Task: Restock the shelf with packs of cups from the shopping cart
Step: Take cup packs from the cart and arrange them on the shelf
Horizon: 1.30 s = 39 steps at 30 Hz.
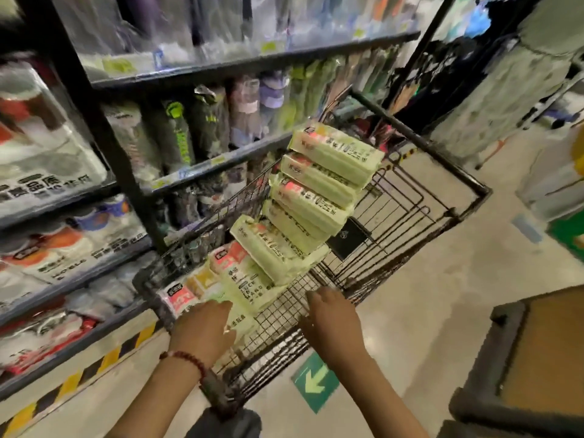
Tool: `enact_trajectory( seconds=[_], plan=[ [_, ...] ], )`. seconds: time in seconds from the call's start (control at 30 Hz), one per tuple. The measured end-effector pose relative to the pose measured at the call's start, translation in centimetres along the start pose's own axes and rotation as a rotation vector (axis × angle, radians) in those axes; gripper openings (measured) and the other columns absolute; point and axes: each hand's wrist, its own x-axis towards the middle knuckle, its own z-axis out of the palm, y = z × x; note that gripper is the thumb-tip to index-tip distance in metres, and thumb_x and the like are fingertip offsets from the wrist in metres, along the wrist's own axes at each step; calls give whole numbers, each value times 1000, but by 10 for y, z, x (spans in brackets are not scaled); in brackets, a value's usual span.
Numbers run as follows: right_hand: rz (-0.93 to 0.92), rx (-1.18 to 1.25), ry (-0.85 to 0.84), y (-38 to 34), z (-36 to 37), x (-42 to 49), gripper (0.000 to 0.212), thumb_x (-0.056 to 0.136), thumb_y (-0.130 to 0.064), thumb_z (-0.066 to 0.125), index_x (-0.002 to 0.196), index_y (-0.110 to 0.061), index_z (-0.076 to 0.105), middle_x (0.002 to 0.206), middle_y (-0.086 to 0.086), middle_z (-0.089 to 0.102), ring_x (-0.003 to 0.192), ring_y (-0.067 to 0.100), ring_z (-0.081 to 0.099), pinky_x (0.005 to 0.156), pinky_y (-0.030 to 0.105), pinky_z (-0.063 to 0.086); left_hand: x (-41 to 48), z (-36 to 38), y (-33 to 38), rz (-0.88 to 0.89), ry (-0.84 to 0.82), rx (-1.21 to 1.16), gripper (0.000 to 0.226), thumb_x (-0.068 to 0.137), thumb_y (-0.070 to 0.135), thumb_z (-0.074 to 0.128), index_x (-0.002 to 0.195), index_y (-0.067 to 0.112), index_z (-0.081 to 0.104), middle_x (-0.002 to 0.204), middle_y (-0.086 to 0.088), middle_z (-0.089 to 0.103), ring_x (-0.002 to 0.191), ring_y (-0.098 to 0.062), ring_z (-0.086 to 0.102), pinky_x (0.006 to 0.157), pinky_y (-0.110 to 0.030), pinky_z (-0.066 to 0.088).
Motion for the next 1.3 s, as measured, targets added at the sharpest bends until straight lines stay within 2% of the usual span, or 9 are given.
enact_trajectory(
  seconds=[0.1, 0.27, 0.37, 0.5, 0.63, 0.77, 0.93, 1.1, 1.3],
  plan=[
    [-81, 24, -47, 16, 1, 40, 38, 74, -30, 72, 106, -13, 66, 98, 7, 67, 85, 27, 63, 67, 39, 56, 19, -2, 0, -117, -38, -25, 59, 92, 49, 43, 145, 26, 31, 141, 0, 46, 126, -19, 46, 100, -33, 44],
    [-240, -4, -98, 38, 2, 97, 41, 88, -36, 57, 122, -13, 56, 115, 8, 60, 104, 29, 57, 81, 37, 49, 41, 0, 8, -261, -41, -88, 57, 90, 49, 45, 141, 25, 36, 136, 0, 50, 121, -19, 51, 98, -33, 45],
    [-294, 7, -55, 65, -10, 135, 44, 93, -40, 49, 129, -16, 50, 127, 5, 54, 113, 27, 52, 88, 36, 46, 59, -8, 26, -333, -15, -140, 59, 91, 49, 45, 142, 23, 34, 139, -2, 48, 124, -19, 49, 100, -34, 45],
    [-345, 30, 61, 114, -48, 188, 44, 92, -37, 52, 129, -14, 52, 129, 9, 55, 112, 29, 53, 86, 38, 49, 95, -35, 69, -390, 78, -186, 61, 92, 48, 45, 145, 22, 31, 141, -3, 47, 126, -21, 48, 101, -33, 44],
    [-373, 65, 212, 174, -93, 248, 35, 85, -27, 64, 112, -5, 60, 106, 16, 62, 95, 36, 57, 72, 40, 51, 143, -74, 125, -409, 169, -241, 60, 92, 46, 48, 145, 22, 33, 141, -3, 48, 126, -21, 48, 100, -31, 44],
    [-328, 24, 224, 226, -117, 311, 37, 85, -28, 63, 112, -4, 57, 108, 18, 58, 100, 39, 54, 76, 44, 50, 190, -112, 173, -369, 318, -297, 52, 90, 44, 51, 139, 27, 41, 132, 0, 55, 115, -20, 55, 89, -32, 49],
    [-292, 70, 88, 258, -116, 367, 39, 88, -34, 60, 115, -6, 54, 118, 18, 54, 108, 37, 51, 85, 46, 48, 243, -132, 204, -370, 306, -345, 64, 90, 47, 51, 145, 19, 33, 136, -8, 51, 117, -25, 54, 94, -38, 49],
    [-276, 96, -162, 271, -100, 407, 71, 81, -65, 54, 123, -9, 46, 120, 16, 57, 109, 35, 55, 85, 43, 50, 276, -126, 207, -432, 232, -392, 67, 91, 48, 49, 147, 16, 29, 145, -7, 43, 129, -23, 46, 104, -37, 42],
    [-334, 22, -243, 269, -93, 425, 64, 81, -69, 50, 99, -7, 54, 95, 10, 65, 90, 27, 60, 77, 34, 42, 295, -101, 199, -574, 202, -489, 66, 87, 48, 54, 143, 18, 36, 141, -6, 47, 124, -25, 49, 100, -38, 45]
  ],
)
